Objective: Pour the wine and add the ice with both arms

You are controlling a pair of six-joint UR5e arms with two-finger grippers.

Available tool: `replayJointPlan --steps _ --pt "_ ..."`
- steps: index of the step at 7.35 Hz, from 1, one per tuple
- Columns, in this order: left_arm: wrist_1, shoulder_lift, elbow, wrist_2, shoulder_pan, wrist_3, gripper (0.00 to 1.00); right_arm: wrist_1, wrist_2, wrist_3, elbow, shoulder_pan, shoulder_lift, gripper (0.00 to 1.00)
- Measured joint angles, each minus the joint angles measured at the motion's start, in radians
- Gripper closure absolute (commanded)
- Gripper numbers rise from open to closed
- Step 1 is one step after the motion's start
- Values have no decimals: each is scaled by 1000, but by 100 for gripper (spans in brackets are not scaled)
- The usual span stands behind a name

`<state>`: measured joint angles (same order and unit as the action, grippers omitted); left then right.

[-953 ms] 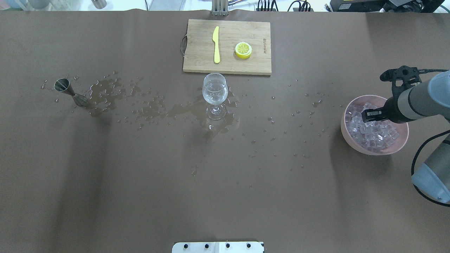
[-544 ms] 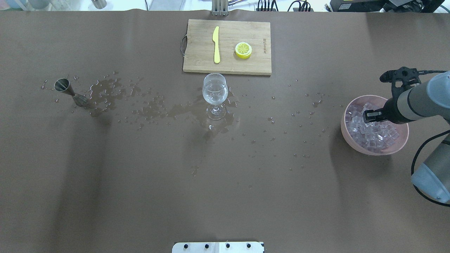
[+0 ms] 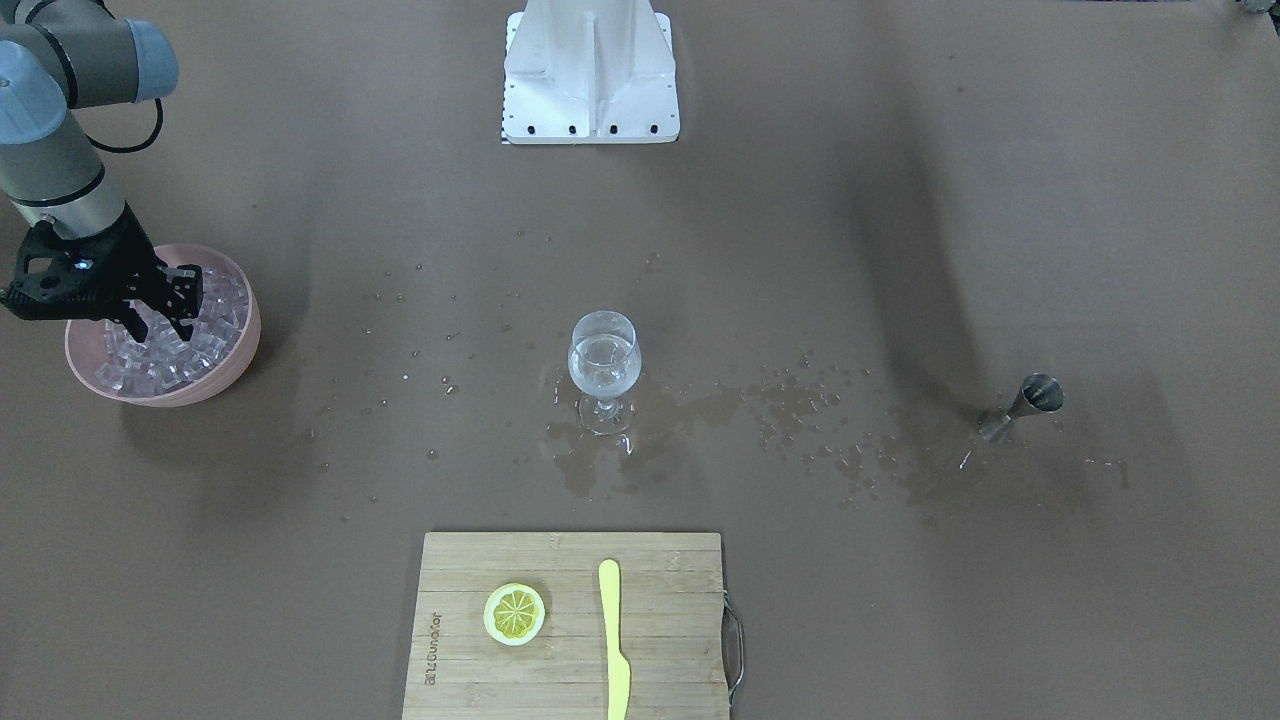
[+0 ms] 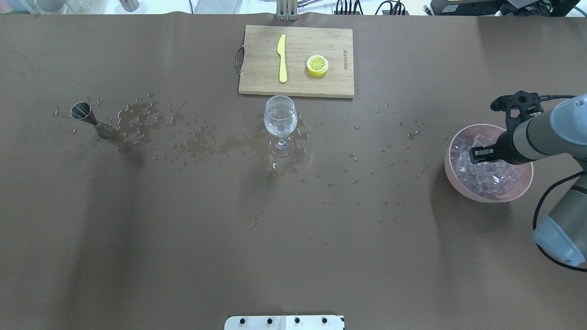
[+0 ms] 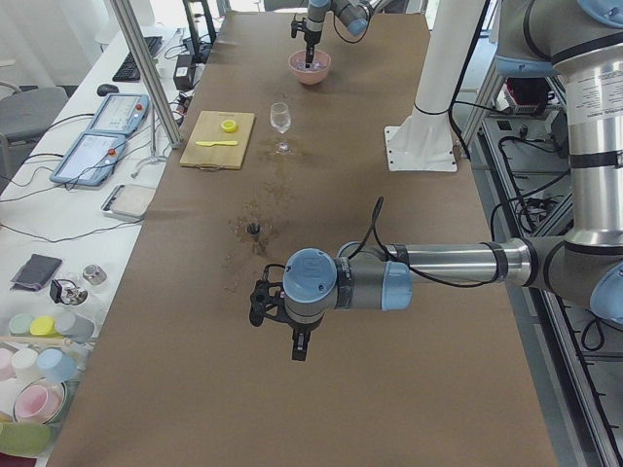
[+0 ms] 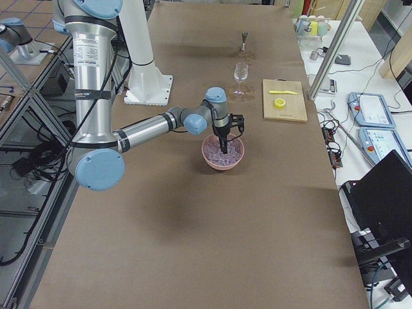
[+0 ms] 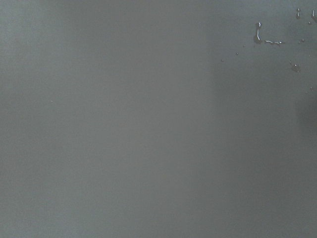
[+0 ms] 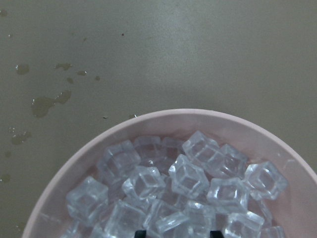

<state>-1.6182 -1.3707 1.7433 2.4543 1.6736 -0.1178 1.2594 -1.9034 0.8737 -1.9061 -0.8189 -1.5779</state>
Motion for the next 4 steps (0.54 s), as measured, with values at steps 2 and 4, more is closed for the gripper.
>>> replayJointPlan --steps 2,4 --pt "-1 -1 -4 0 0 0 2 0 3 1 -1 9 -1 49" --pt "-2 -1 -5 0 0 0 2 0 8 1 1 11 -5 51"
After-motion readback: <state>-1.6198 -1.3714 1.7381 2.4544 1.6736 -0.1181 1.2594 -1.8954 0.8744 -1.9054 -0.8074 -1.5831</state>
